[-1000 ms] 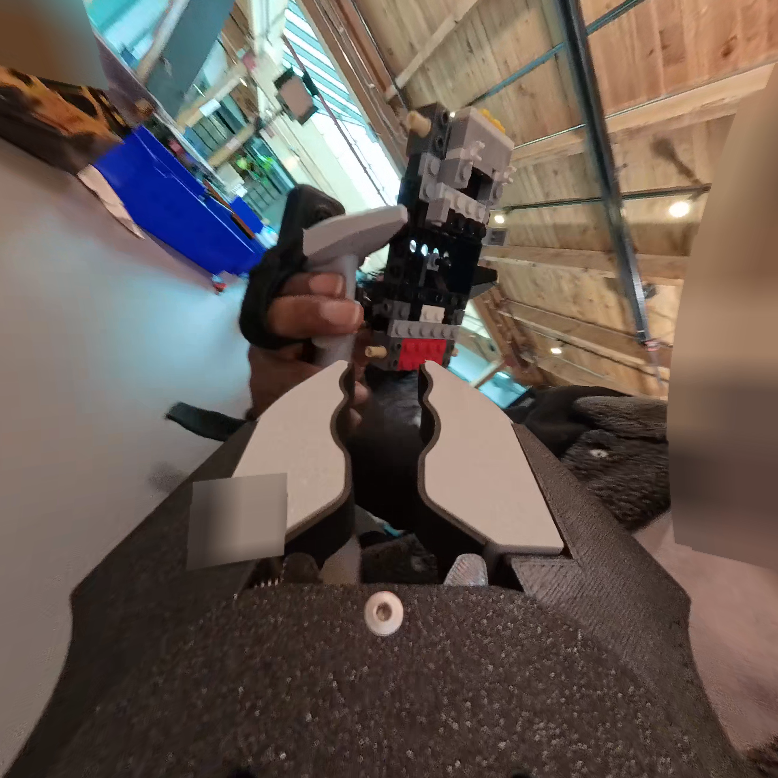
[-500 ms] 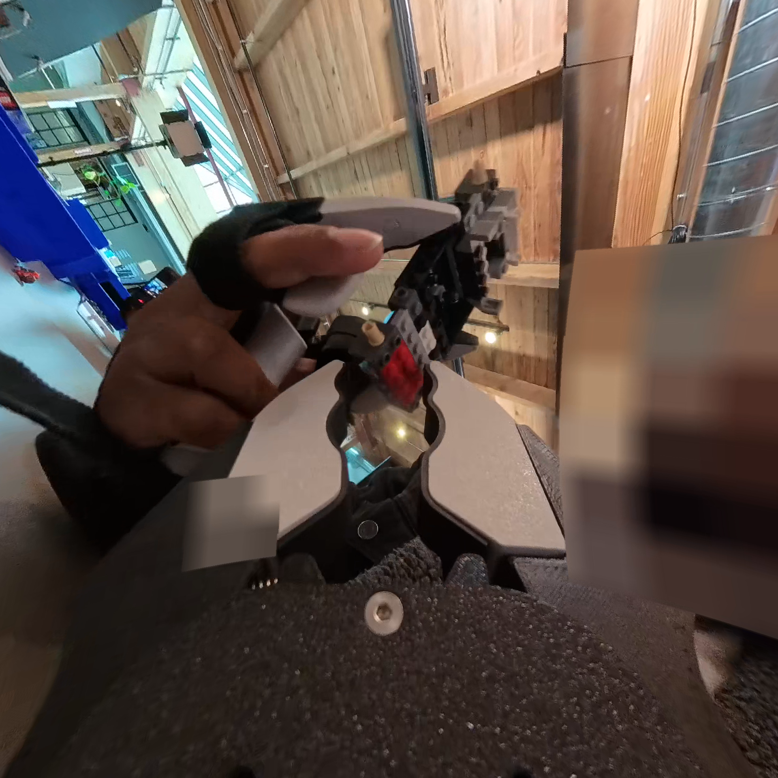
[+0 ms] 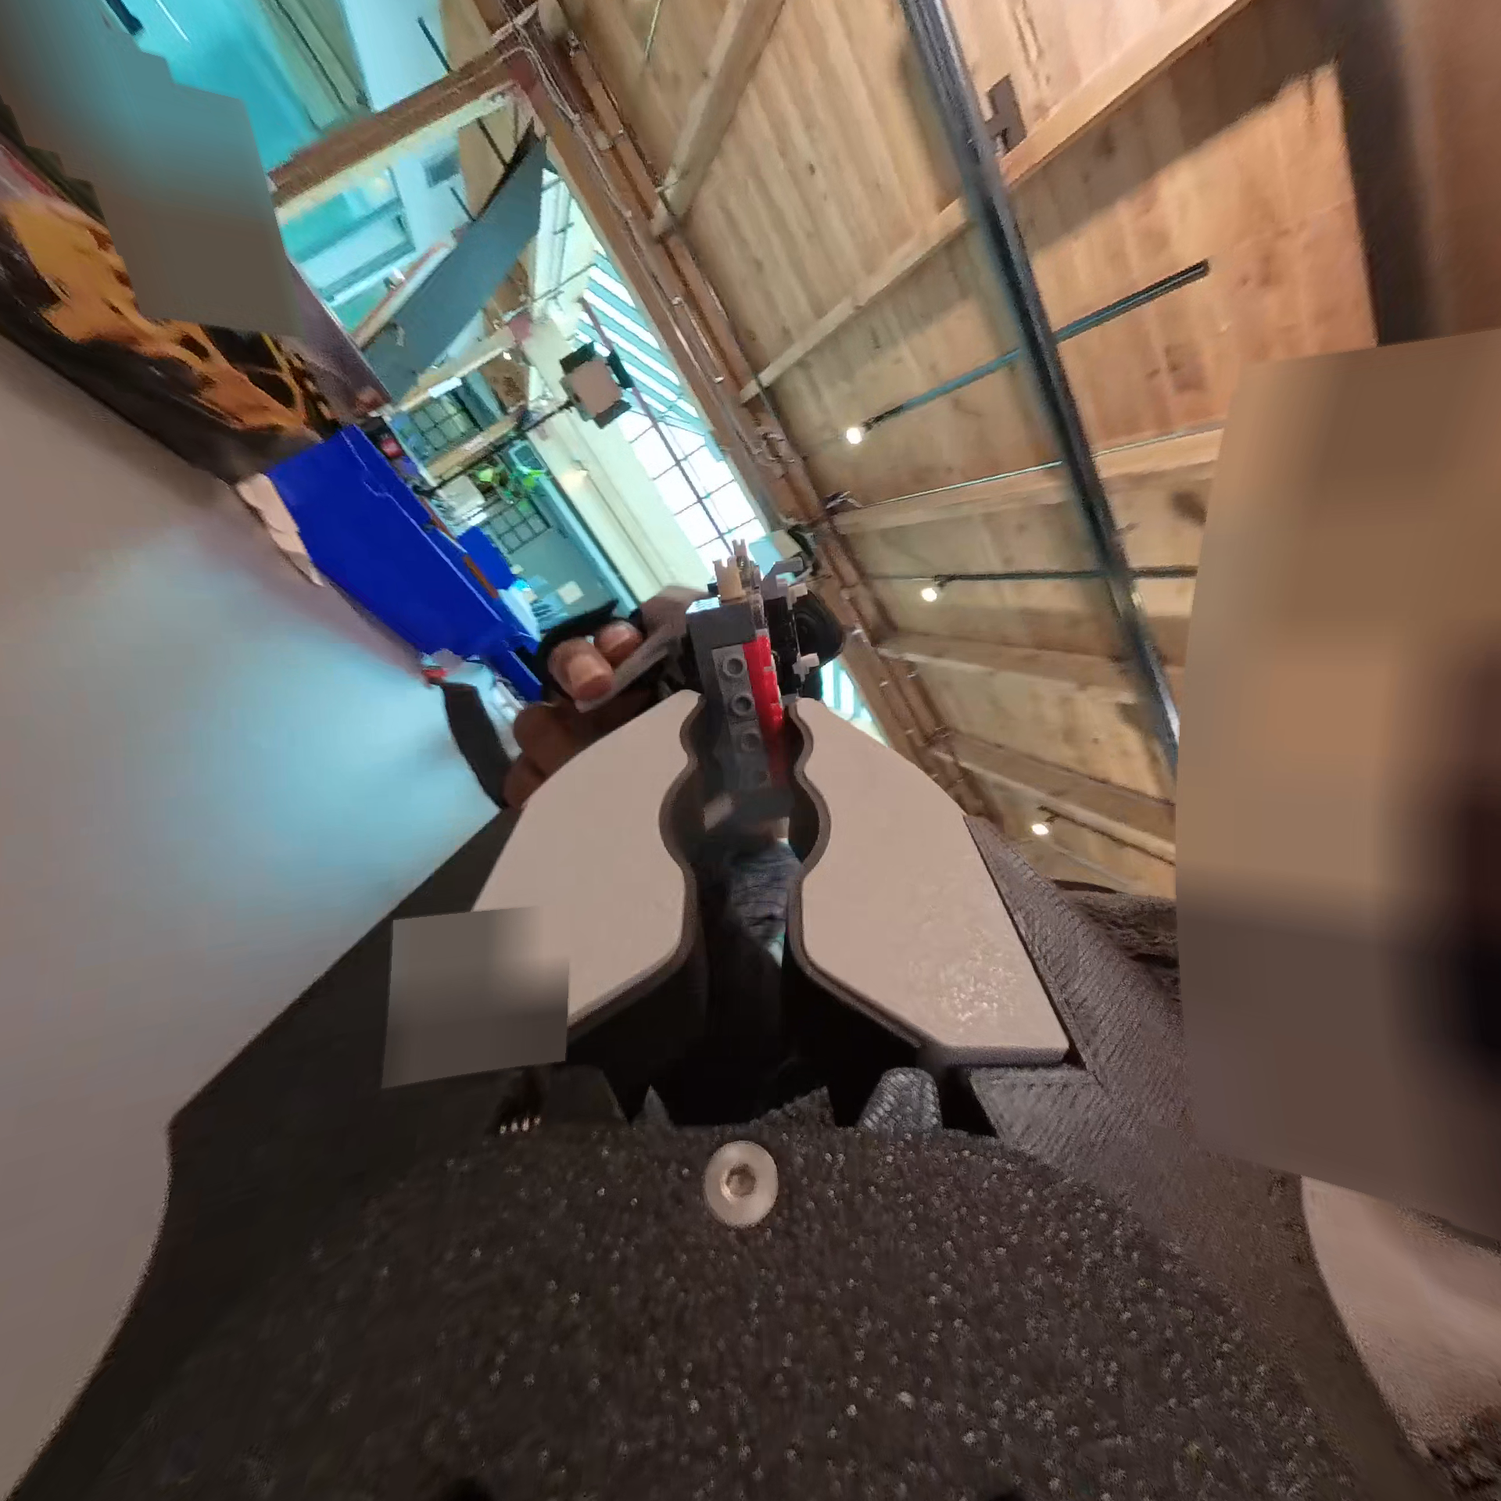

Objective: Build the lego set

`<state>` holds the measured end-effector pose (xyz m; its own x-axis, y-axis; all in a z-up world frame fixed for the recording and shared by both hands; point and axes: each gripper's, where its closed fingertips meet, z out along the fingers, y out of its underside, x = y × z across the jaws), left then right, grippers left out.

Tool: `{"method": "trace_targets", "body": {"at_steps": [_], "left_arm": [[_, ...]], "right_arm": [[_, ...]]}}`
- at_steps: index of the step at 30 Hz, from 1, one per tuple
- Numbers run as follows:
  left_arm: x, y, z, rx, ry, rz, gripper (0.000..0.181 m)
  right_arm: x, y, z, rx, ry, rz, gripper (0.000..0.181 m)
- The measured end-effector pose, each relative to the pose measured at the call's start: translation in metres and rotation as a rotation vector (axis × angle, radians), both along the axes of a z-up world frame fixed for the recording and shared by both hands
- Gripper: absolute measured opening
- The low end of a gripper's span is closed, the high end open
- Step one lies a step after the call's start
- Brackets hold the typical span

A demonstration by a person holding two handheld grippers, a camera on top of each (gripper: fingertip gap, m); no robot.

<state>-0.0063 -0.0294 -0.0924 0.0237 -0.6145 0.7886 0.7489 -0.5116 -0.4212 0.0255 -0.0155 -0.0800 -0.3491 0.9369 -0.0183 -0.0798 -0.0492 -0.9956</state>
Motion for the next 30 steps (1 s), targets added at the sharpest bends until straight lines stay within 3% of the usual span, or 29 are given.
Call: {"method": "trace_targets", "body": {"at_steps": [1,7,11,14,22,30], "left_arm": [[-0.007,0.001,0.0,0.0,0.031,0.02,0.016],[-0.01,-0.005,0.0,0.115,0.384,0.119,0.015],[-0.007,-0.011,0.003,0.25,0.613,0.195,0.015],[-0.008,-0.016,0.006,0.351,0.742,0.254,0.015],[-0.011,-0.028,0.013,0.516,0.816,0.299,0.015],[-0.006,-0.033,0.021,0.546,0.694,0.282,0.015]], "right_arm": [[0.002,0.001,-0.004,-0.006,-0.034,0.004,0.059],[0.009,-0.001,-0.019,-0.17,-0.194,0.04,0.066],[0.008,0.008,-0.01,-0.311,-0.2,0.036,0.055],[0.003,0.01,-0.009,-0.279,-0.212,0.014,0.044],[-0.003,-0.001,-0.022,-0.07,-0.185,0.024,0.038],[0.002,-0.008,-0.016,-0.055,-0.081,0.062,0.038]]}}
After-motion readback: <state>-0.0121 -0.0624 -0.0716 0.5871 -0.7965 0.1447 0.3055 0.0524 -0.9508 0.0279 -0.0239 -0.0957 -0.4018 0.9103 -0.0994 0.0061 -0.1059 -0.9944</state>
